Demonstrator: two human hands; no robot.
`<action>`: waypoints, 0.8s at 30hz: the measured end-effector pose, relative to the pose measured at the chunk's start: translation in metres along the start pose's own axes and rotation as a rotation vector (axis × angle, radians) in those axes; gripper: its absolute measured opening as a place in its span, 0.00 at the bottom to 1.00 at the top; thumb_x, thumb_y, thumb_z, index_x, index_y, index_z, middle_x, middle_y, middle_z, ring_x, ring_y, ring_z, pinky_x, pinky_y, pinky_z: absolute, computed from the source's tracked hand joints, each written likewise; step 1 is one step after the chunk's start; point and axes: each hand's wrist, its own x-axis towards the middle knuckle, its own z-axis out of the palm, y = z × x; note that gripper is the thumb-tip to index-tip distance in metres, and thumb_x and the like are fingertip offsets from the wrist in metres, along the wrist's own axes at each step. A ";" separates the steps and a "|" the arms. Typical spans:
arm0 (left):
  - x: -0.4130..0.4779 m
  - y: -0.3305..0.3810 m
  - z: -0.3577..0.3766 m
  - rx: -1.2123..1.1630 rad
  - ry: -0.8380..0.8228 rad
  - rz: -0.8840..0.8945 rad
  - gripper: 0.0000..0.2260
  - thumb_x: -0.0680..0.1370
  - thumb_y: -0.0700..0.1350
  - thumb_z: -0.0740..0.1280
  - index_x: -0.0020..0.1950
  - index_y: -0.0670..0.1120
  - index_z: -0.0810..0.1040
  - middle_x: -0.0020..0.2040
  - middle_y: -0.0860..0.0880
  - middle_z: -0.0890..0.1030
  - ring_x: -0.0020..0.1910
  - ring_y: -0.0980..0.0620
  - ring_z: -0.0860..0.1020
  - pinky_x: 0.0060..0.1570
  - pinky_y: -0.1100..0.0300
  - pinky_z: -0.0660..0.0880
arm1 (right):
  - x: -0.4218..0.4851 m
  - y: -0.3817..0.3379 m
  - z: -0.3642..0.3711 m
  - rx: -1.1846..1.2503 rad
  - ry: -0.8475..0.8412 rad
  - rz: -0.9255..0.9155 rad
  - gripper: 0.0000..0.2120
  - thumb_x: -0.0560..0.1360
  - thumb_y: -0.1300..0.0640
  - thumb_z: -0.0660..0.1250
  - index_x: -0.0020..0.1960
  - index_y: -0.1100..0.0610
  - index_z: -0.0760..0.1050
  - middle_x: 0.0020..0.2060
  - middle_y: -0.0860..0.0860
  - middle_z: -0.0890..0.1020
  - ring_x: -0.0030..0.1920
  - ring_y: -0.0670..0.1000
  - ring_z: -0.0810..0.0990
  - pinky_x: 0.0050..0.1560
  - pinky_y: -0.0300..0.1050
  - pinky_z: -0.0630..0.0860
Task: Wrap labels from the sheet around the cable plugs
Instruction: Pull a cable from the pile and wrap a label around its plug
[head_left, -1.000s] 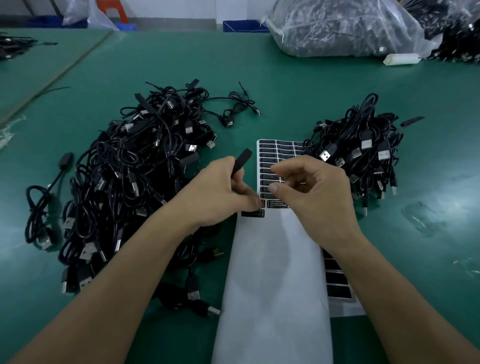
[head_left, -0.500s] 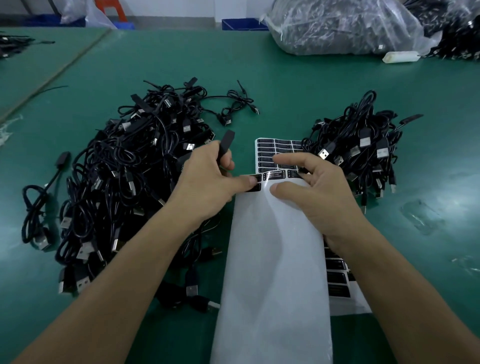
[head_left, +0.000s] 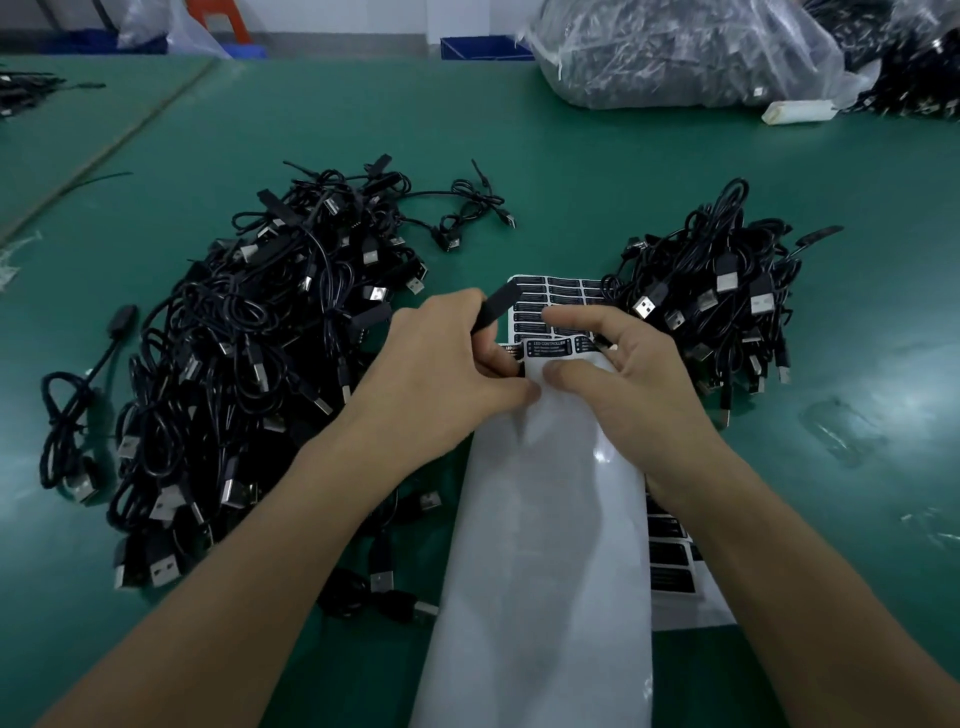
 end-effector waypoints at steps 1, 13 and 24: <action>0.000 0.001 0.000 0.012 0.009 0.001 0.22 0.66 0.41 0.80 0.36 0.47 0.64 0.36 0.52 0.85 0.37 0.54 0.84 0.44 0.46 0.81 | 0.000 0.000 0.000 0.001 0.002 0.000 0.18 0.75 0.66 0.71 0.59 0.46 0.79 0.54 0.50 0.84 0.53 0.53 0.84 0.57 0.53 0.81; 0.005 -0.012 0.003 -0.207 0.021 -0.047 0.21 0.66 0.37 0.75 0.36 0.49 0.61 0.36 0.39 0.84 0.37 0.45 0.85 0.39 0.41 0.83 | -0.001 0.000 0.000 0.056 0.021 0.043 0.16 0.75 0.66 0.70 0.58 0.50 0.80 0.50 0.54 0.85 0.47 0.54 0.86 0.50 0.50 0.83; 0.009 -0.020 0.006 -0.297 0.030 -0.072 0.20 0.72 0.33 0.71 0.37 0.48 0.61 0.33 0.43 0.84 0.37 0.42 0.85 0.37 0.49 0.82 | 0.000 0.003 -0.002 0.028 0.054 0.033 0.16 0.75 0.64 0.71 0.58 0.47 0.79 0.47 0.52 0.84 0.45 0.54 0.85 0.48 0.54 0.83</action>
